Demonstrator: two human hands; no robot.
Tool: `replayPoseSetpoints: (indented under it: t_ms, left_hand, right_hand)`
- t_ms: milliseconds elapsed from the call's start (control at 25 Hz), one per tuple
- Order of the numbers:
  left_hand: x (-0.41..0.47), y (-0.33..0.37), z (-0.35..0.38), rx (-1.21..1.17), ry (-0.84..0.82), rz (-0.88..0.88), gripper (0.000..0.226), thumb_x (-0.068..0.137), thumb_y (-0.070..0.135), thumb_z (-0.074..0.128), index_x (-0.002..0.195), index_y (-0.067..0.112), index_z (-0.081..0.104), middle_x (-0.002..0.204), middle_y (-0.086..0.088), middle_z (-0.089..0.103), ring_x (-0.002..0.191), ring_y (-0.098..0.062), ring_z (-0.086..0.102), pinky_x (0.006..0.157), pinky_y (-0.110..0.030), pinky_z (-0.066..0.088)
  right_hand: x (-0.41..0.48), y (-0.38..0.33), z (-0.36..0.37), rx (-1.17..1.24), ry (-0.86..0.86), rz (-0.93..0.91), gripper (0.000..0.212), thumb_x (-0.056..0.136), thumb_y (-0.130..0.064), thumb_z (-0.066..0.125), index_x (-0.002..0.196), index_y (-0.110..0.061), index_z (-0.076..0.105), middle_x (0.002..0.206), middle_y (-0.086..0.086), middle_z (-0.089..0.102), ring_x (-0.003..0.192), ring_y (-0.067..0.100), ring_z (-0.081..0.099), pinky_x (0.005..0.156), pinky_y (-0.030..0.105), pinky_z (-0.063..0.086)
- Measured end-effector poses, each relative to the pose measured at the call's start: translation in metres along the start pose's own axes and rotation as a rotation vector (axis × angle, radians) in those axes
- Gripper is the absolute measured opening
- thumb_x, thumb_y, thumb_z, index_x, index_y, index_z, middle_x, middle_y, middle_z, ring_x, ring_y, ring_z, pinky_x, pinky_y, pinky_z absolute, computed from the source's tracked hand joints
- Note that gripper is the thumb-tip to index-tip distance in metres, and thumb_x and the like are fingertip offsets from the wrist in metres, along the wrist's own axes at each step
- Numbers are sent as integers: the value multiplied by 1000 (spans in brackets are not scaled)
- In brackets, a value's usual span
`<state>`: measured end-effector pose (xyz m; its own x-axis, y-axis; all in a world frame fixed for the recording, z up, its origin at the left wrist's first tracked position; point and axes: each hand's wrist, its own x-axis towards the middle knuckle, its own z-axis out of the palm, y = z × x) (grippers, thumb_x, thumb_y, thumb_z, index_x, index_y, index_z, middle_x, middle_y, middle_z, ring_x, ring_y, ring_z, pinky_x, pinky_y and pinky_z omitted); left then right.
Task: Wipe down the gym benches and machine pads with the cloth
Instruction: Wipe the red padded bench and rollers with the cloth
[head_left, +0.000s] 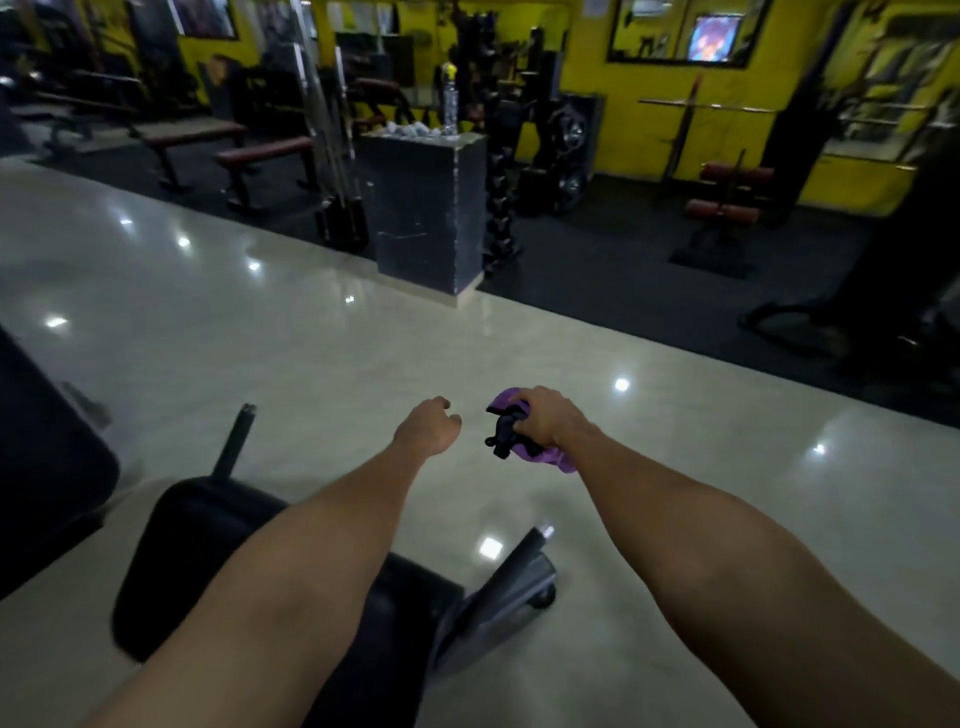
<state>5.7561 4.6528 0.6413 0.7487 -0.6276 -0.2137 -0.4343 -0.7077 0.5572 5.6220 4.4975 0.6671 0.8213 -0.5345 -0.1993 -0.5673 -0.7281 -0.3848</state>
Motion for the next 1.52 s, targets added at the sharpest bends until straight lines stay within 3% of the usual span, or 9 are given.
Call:
replayPoseSetpoints:
  t_ms: [200, 400, 520, 600, 880, 1080, 1240, 1360, 1520]
  left_hand:
    - [72, 115, 40, 44, -80, 118, 51, 102, 31, 50, 149, 14, 44, 154, -9, 43, 138, -28, 44, 110, -35, 37]
    - [133, 210, 81, 141, -184, 229, 53, 101, 34, 47, 151, 16, 42, 155, -10, 41, 139, -29, 43, 112, -37, 37]
    - [178, 258, 105, 195, -233, 271, 54, 102, 37, 45, 151, 17, 40, 155, -11, 42, 138, -30, 44, 112, -38, 38]
    - [210, 286, 122, 217, -262, 302, 55, 102, 38, 45, 152, 18, 39, 156, -10, 41, 138, -29, 44, 113, -38, 37]
    - [332, 396, 164, 284, -328, 354, 55, 101, 39, 46, 152, 20, 41, 155, -9, 42, 137, -30, 46, 112, -39, 39]
    - [408, 492, 209, 301, -342, 395, 54, 101, 40, 44, 152, 22, 39, 157, -6, 40, 139, -27, 43, 113, -38, 37]
    - [468, 564, 250, 297, -323, 390, 55, 100, 39, 44, 152, 24, 39, 158, -4, 38, 141, -26, 41, 114, -38, 36]
    - [510, 620, 269, 308, -301, 367, 54, 100, 40, 44, 152, 24, 40, 158, -3, 39, 142, -25, 40, 113, -38, 36]
    - [577, 680, 288, 286, -270, 374, 50, 101, 39, 44, 146, 19, 46, 154, -7, 43, 139, -28, 43, 108, -38, 37]
  right_hand:
    - [21, 96, -65, 67, 73, 133, 40, 85, -17, 65, 121, -34, 66, 114, 8, 63, 97, 28, 64, 83, 37, 56]
    - [37, 180, -112, 154, 137, 242, 39, 85, -12, 61, 116, -35, 69, 108, 6, 68, 89, 23, 64, 66, 24, 49]
    - [58, 229, -136, 136, 164, 286, 39, 90, -16, 62, 124, -34, 67, 114, 2, 67, 96, 21, 65, 71, 18, 45]
    - [76, 262, -155, 155, 210, 305, 37, 91, -13, 60, 123, -32, 67, 103, -3, 65, 86, 14, 61, 65, 14, 43]
    - [157, 361, -230, 18, 219, 362, 37, 92, -14, 62, 129, -19, 63, 123, 10, 63, 110, 32, 62, 86, 35, 49]
    - [225, 463, -278, 82, 231, 417, 23, 92, -13, 56, 101, -34, 58, 120, 7, 64, 101, 27, 61, 79, 32, 43]
    - [281, 544, -323, 128, 285, 379, 39, 89, -9, 53, 115, -32, 70, 115, 5, 69, 96, 25, 66, 76, 29, 53]
    - [327, 600, -366, 58, 234, 380, 34, 91, -14, 55, 117, -29, 70, 124, 6, 66, 109, 30, 63, 90, 36, 53]
    - [396, 665, -413, 55, 243, 342, 31, 95, -17, 52, 118, -32, 69, 126, 5, 64, 111, 30, 61, 87, 34, 50]
